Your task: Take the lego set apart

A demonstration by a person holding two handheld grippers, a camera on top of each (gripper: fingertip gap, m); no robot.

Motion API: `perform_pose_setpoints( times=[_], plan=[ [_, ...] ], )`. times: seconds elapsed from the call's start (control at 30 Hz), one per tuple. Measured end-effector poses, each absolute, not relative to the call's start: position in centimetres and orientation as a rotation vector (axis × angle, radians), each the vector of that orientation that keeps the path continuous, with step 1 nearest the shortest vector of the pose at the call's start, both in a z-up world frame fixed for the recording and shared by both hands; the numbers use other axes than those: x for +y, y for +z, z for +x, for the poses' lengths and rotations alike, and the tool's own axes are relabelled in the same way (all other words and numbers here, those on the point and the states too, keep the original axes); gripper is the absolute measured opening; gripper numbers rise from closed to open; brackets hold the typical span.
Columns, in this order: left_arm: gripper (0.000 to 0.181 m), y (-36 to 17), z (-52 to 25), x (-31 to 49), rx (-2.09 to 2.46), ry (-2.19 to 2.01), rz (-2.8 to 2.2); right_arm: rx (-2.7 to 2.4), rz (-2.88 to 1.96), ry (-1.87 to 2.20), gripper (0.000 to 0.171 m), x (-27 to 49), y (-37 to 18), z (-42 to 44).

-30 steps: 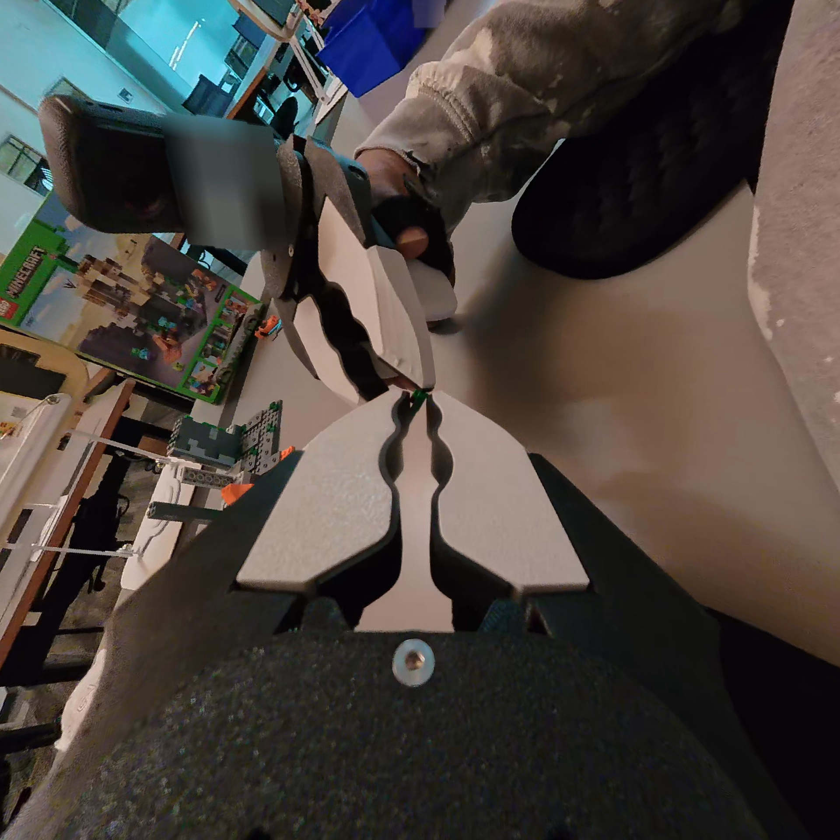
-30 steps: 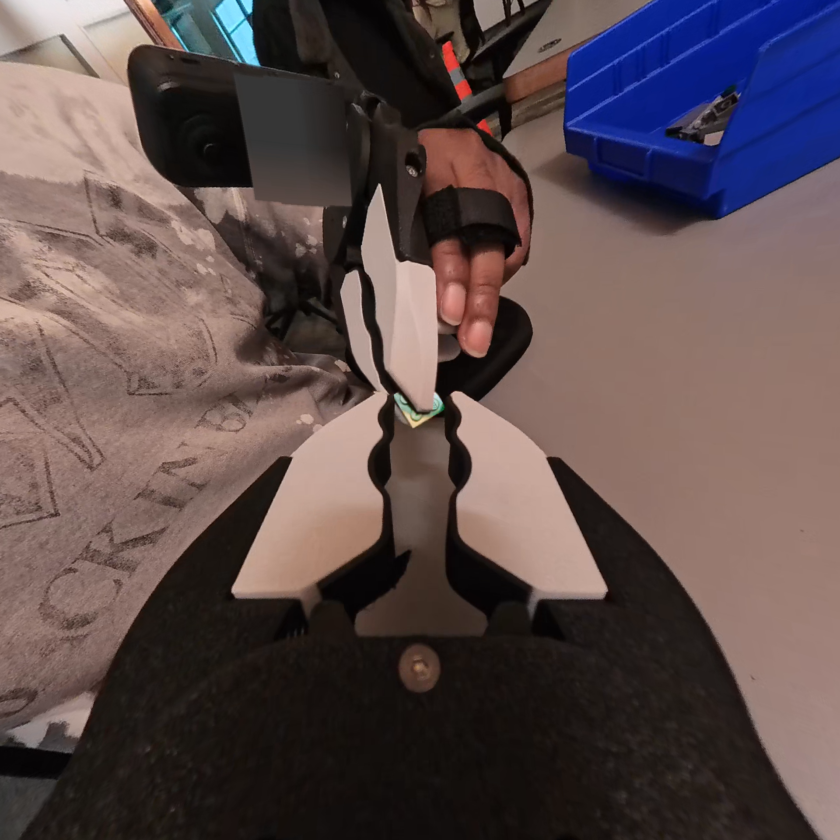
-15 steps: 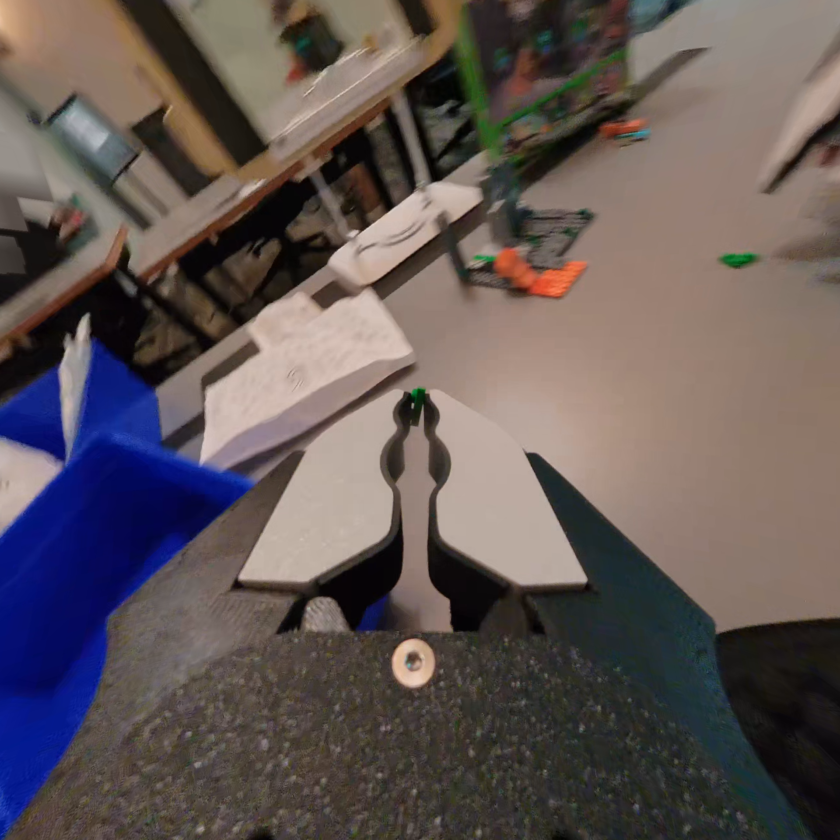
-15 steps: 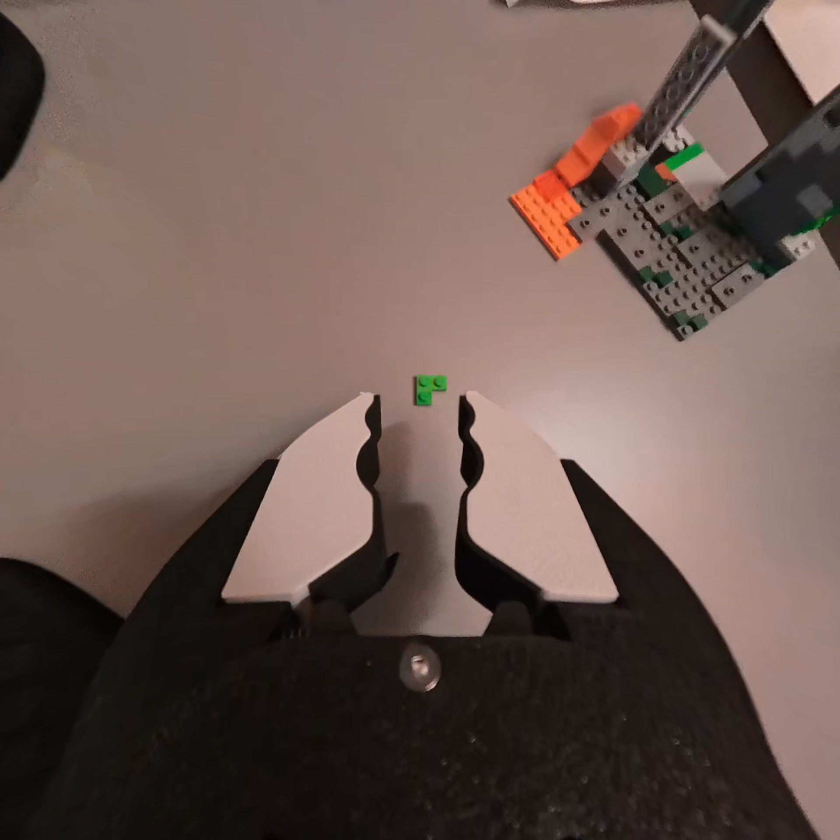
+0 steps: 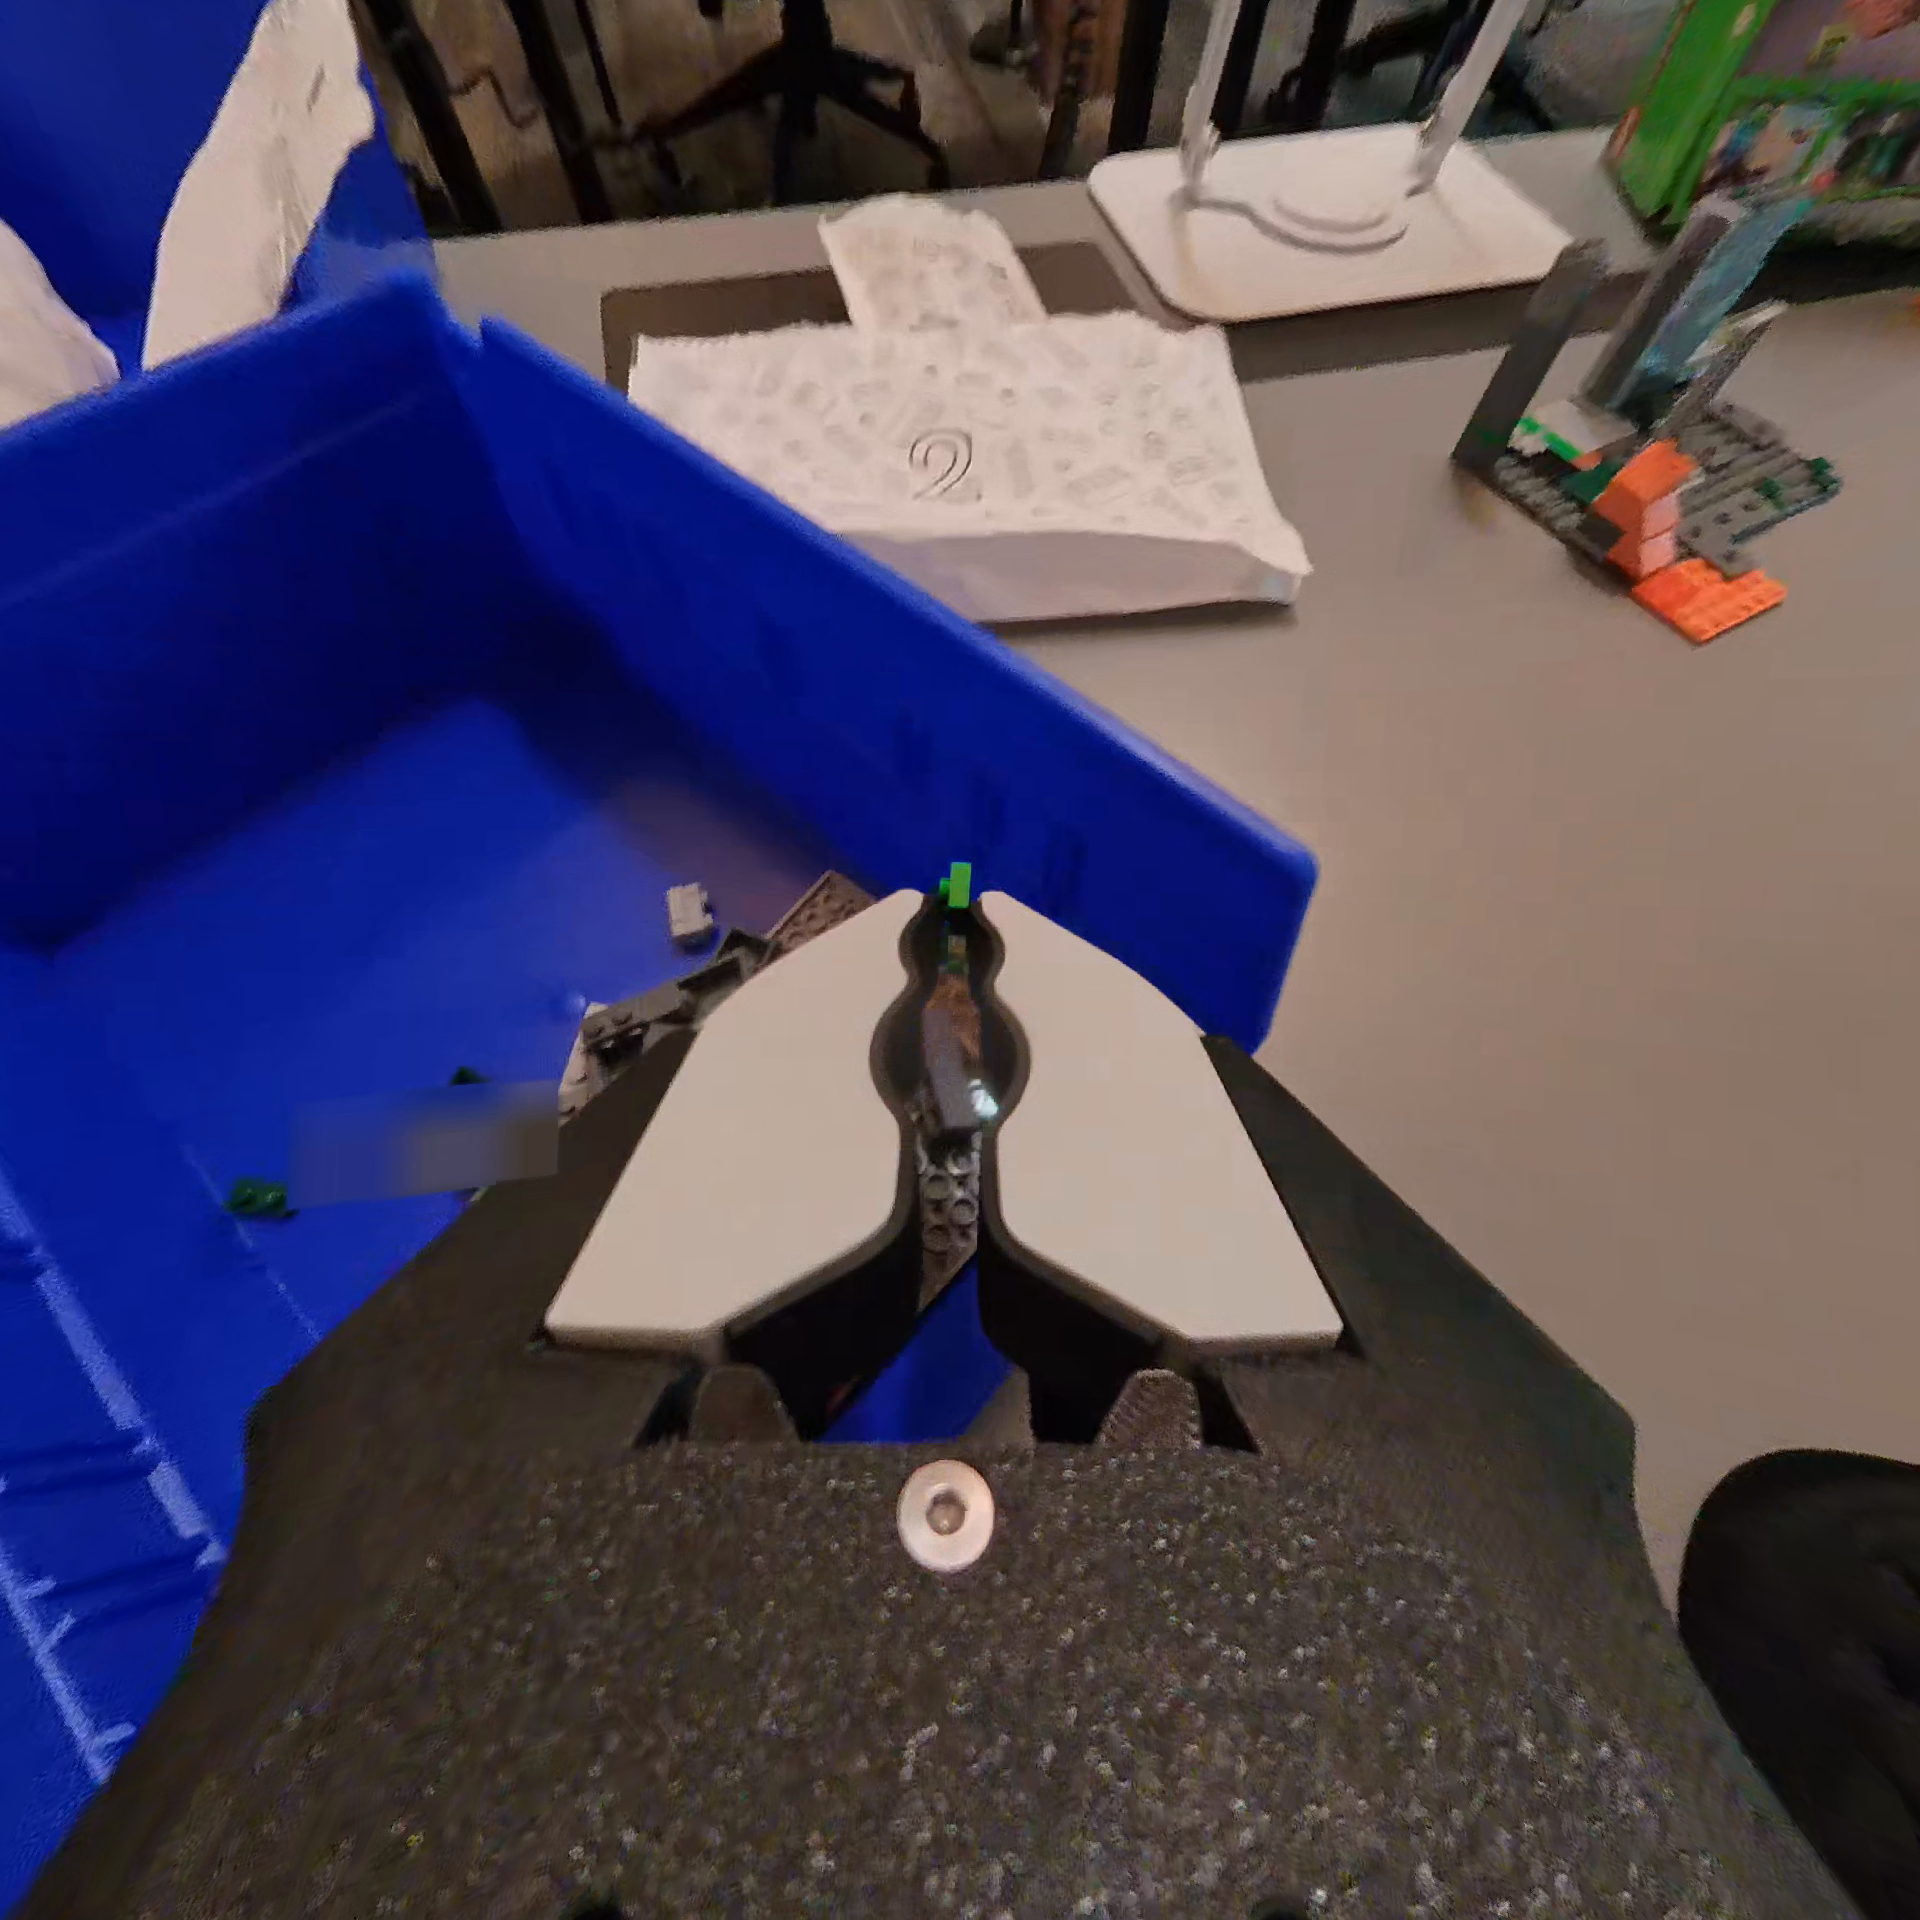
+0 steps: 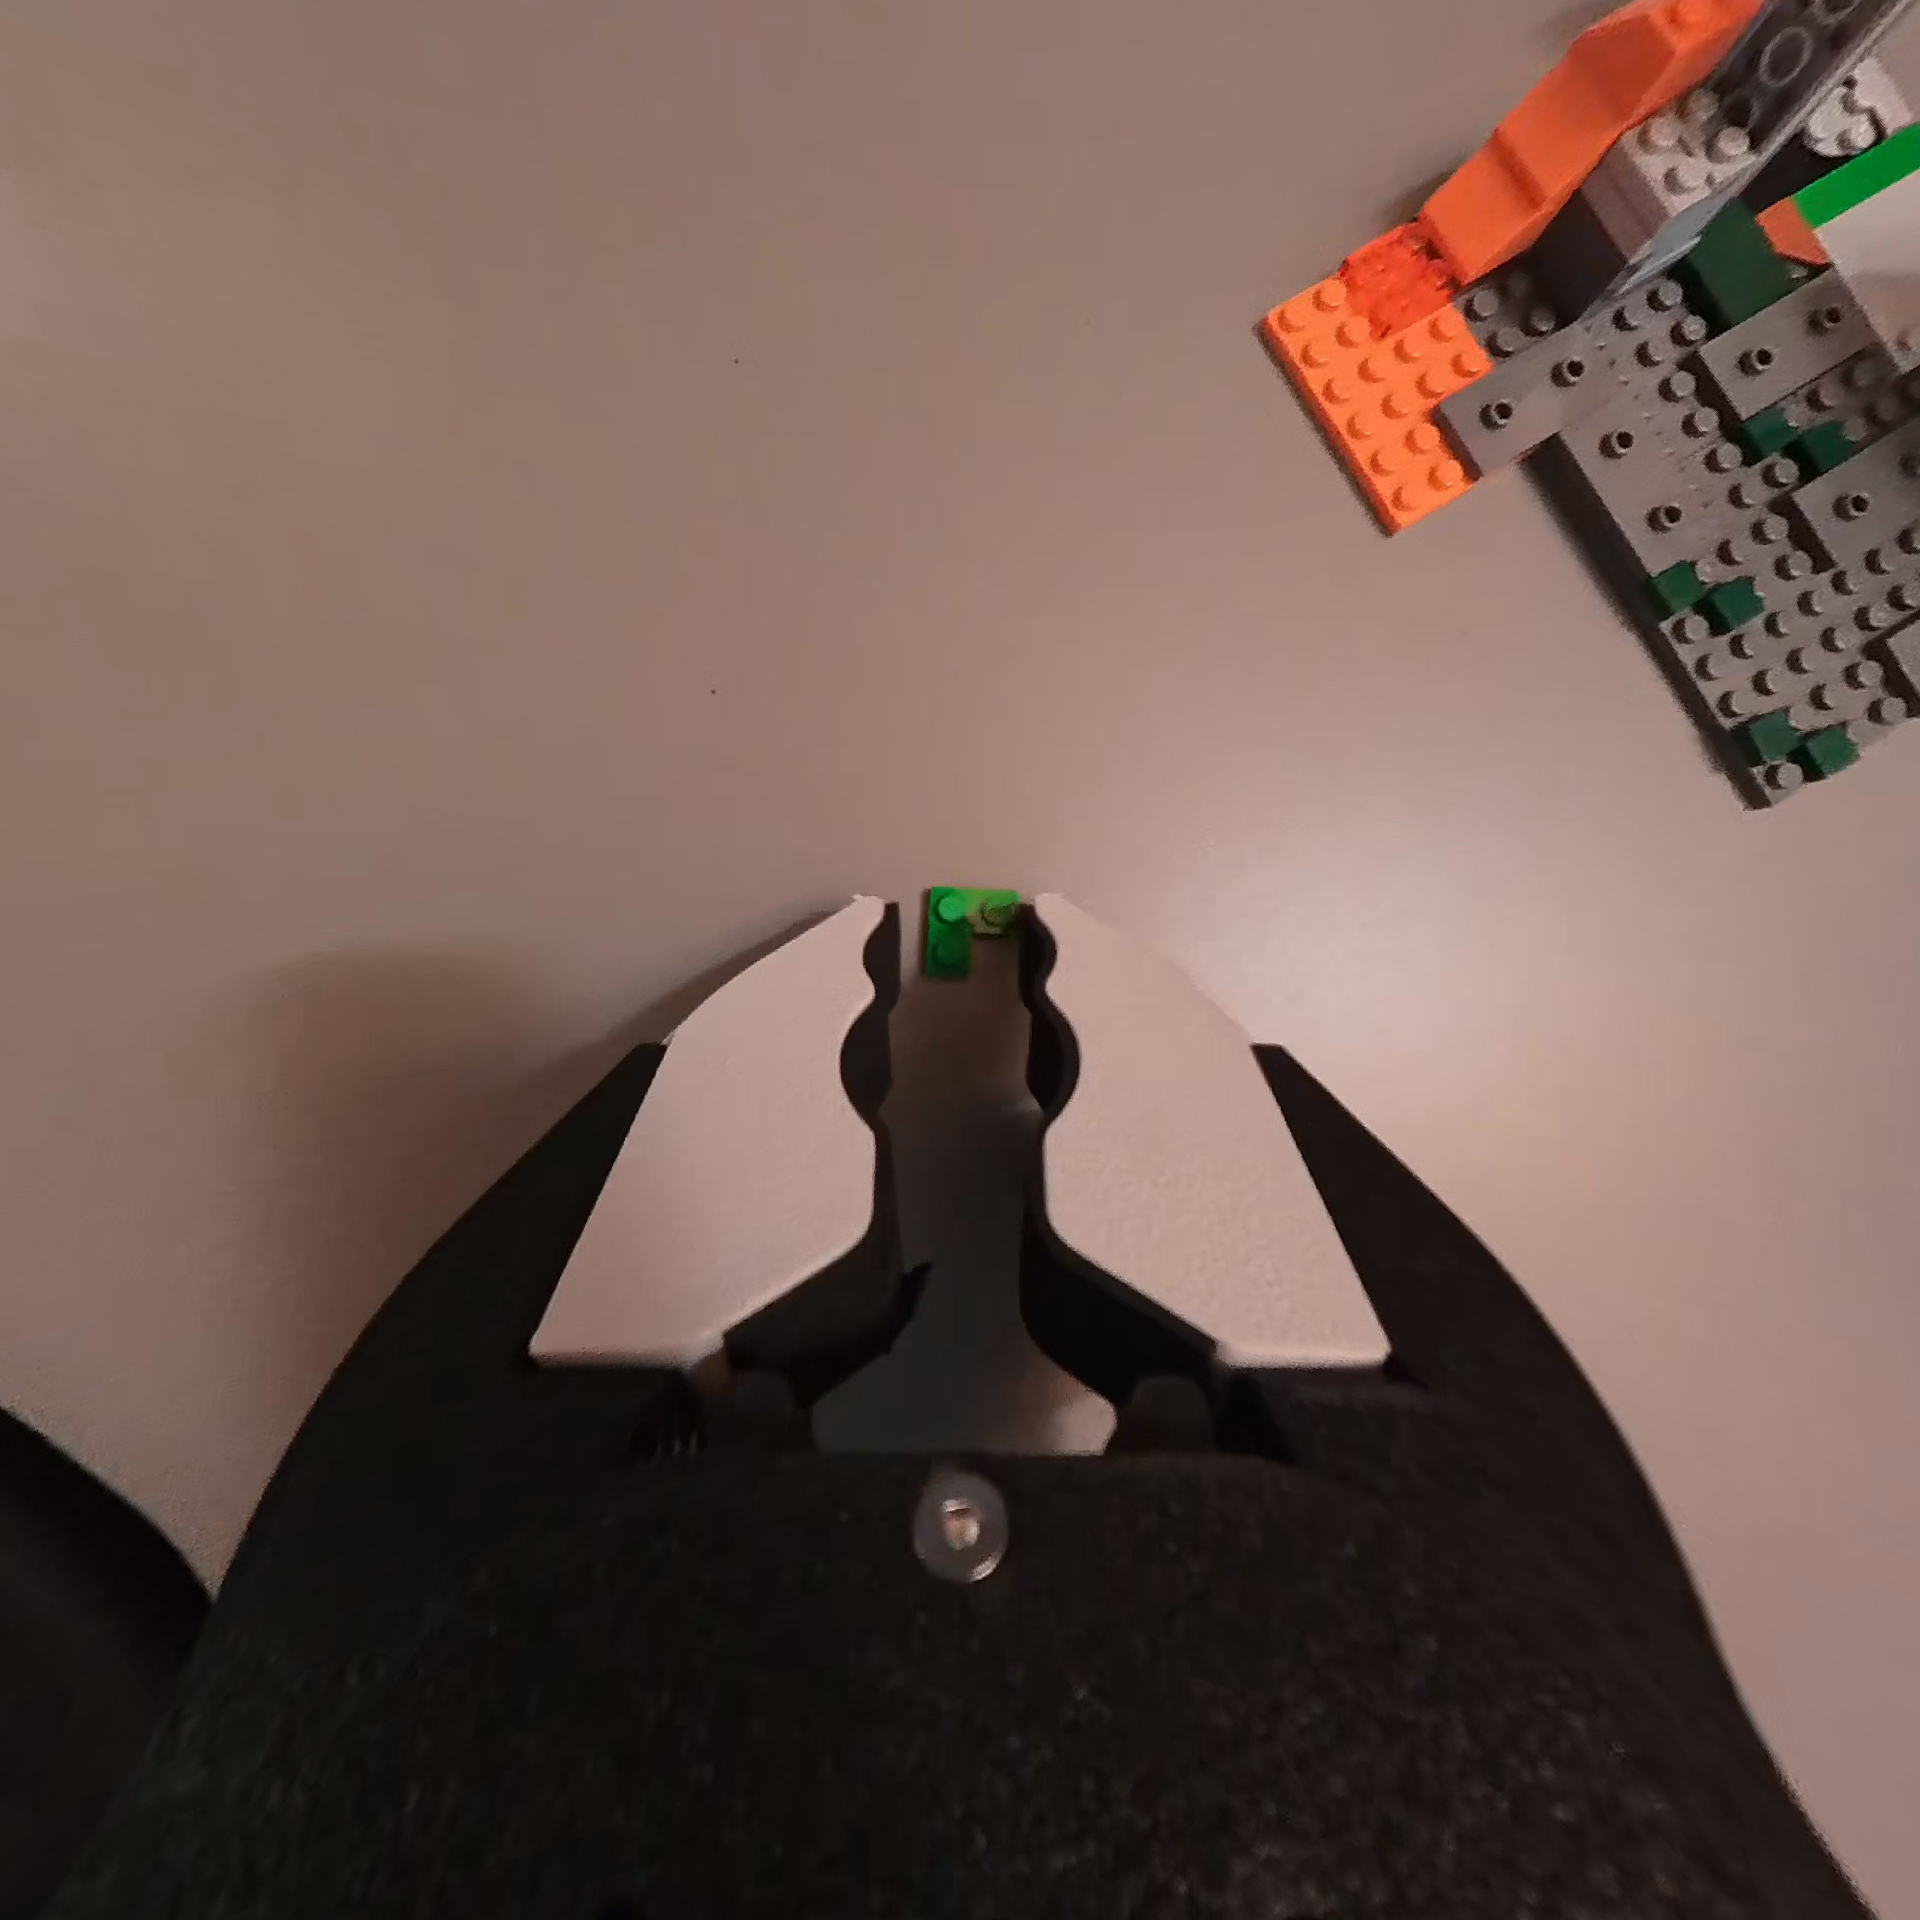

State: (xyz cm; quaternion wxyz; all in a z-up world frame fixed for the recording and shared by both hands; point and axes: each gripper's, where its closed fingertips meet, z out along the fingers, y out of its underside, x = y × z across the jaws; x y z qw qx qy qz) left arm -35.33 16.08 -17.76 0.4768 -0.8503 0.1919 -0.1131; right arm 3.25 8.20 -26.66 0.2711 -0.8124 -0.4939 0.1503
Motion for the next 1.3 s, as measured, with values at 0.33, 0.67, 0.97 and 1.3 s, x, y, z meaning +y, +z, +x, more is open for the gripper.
perform_pose_setpoints(
  times=[0.33, 0.67, 0.97, 1.3],
  plan=[
    [0.024, -19.0, -36.9, 16.4, 0.520, -0.145, -2.107, -1.314, -2.169, 0.442, 0.016, 8.1, -26.4, 3.1],
    [0.022, -11.2, -24.9, 10.1, 0.978, -0.234, -1.568, -1.081, -1.816, 1.078, 0.015, 5.6, -17.1, -3.7],
    [0.024, -11.5, -11.4, 2.1, 1.373, -0.331, -1.170, -0.893, -1.599, 1.622, 0.015, 1.8, -10.9, -8.9],
    [0.018, -10.5, -7.9, 0.8, 1.350, -0.322, -1.039, -0.836, -1.553, 1.723, 0.015, 0.5, -9.8, -9.7]
  ],
)
